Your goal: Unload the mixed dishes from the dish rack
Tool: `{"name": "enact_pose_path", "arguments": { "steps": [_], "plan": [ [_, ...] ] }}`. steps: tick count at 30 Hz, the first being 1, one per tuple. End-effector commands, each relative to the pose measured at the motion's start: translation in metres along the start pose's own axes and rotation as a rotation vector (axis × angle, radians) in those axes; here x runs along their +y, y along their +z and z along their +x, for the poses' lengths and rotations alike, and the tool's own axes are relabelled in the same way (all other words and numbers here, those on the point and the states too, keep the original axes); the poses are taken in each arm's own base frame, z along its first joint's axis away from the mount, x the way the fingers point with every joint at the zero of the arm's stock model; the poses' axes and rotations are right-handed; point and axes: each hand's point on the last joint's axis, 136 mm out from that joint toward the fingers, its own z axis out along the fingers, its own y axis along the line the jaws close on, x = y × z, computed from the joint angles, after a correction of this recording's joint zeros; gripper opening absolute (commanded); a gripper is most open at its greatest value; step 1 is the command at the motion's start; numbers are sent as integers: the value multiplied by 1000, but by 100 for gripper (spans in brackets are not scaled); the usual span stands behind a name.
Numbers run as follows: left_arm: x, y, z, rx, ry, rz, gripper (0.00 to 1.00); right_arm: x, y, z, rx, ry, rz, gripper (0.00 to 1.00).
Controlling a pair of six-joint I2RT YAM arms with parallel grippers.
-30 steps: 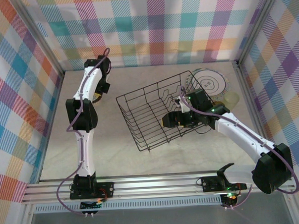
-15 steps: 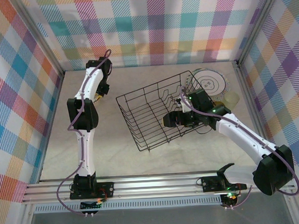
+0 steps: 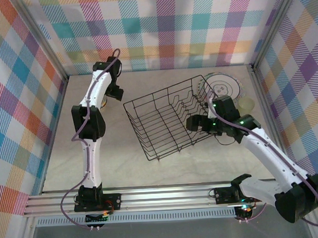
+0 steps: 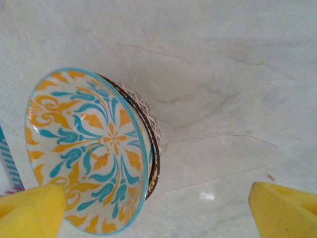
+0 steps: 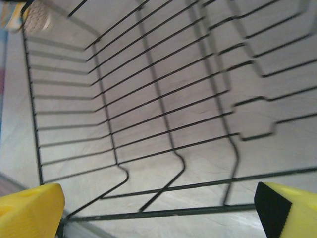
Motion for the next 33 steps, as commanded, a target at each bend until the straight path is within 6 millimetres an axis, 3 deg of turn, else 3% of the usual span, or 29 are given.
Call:
{"name": "enact_pose_path", "arguments": {
  "steps": [1, 6, 11, 15, 23, 33],
  "plan": [
    [13, -78, -17, -215, -132, 79, 100, -34, -18, -4, -43, 169, 148, 99],
    [8, -128, -9, -368, -259, 223, 100, -66, -16, 2, -35, 364, 221, 99],
    [-10, -165, 15, -471, -345, 419, 100, -70, -5, 9, -51, 490, 192, 99],
    [-18, -184, 37, -522, -387, 513, 100, -69, 6, 11, -47, 567, 168, 100],
    [-23, -199, 70, -566, -424, 585, 100, -59, 29, 11, -42, 656, 140, 81],
    [-22, -208, 88, -592, -411, 591, 100, -20, 68, 28, -3, 761, 93, 51]
  ]
}}
